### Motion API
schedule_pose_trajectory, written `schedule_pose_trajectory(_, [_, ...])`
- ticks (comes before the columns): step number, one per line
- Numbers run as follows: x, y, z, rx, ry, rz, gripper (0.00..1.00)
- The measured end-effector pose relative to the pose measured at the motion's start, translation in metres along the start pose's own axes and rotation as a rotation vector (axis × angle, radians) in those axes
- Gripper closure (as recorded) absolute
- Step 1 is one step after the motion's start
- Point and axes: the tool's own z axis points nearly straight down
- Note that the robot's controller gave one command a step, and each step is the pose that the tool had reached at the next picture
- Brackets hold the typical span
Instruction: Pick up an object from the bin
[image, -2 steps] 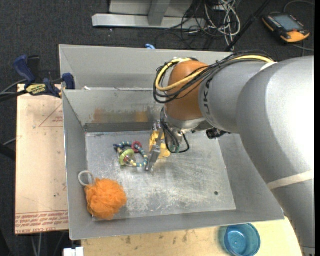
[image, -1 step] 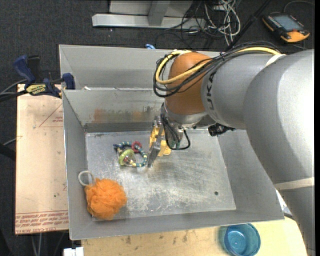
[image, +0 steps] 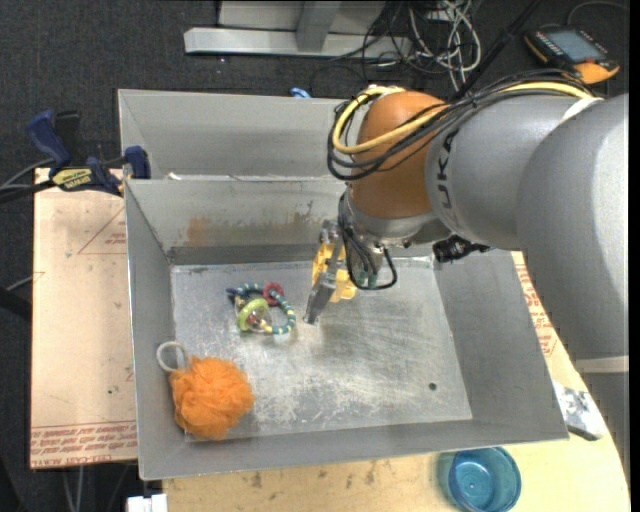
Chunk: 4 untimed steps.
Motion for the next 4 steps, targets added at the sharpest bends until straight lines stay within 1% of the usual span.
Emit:
schedule_pose_trajectory(1, [0.005,-0.016,0.04,0.006,0.009,0.166,1.0])
schedule_pose_trajectory(2, [0.004,-0.007,-0.001,0.011,0.016,0.261,1.0])
schedule_pose_trajectory(3, [0.016,-0.013,0.028,0.005,0.006,0.079,0.0])
schedule_pose_trajectory(4, [0.024,-0.017,0.063,0.005,0.011,0.022,1.0])
